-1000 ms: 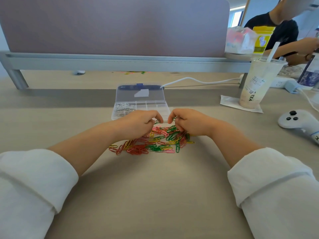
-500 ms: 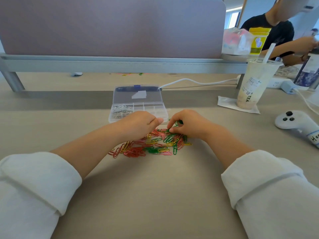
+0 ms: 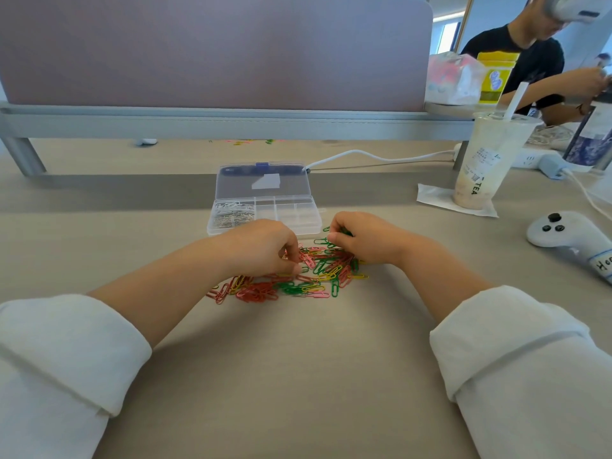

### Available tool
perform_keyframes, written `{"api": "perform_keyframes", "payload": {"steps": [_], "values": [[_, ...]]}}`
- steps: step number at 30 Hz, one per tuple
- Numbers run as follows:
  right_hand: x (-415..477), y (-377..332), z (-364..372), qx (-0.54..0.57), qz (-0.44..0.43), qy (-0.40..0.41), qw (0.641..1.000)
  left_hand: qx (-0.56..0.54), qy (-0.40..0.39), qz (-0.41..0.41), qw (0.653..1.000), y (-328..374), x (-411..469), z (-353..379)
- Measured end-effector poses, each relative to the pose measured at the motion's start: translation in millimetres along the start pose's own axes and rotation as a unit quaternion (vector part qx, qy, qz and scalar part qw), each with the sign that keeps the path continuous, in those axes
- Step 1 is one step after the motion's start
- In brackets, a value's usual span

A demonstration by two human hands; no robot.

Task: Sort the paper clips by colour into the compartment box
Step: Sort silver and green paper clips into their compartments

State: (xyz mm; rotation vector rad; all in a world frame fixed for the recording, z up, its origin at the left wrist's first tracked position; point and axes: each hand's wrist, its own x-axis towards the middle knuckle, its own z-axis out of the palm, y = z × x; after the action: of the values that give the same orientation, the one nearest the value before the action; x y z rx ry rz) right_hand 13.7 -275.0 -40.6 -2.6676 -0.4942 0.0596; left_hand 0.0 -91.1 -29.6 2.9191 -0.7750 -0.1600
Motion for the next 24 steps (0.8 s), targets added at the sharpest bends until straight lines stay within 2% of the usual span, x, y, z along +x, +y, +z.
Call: {"api": "perform_keyframes", "payload": {"steps": [8,15,19,24], "values": [[-1,-4,-2,0.017,-0.003,-0.012,1.000,0.006,-0.034,-0.014,0.999,1,-2,-2],[0,-5,1,0.070,-0.013,-0.021,0.997,-0.005,-0.015,-0.010,1.000,-2,-1,-2],[2,-9,-1,0.050,-0.017,-0.009,0.999,-0.025,0.005,-0.012,1.000,-1,-2,-6],[2,-13,3,0.067,-0.010,-0.004,0.998,-0.014,0.011,0.026,1.000,2,-5,-5]]}}
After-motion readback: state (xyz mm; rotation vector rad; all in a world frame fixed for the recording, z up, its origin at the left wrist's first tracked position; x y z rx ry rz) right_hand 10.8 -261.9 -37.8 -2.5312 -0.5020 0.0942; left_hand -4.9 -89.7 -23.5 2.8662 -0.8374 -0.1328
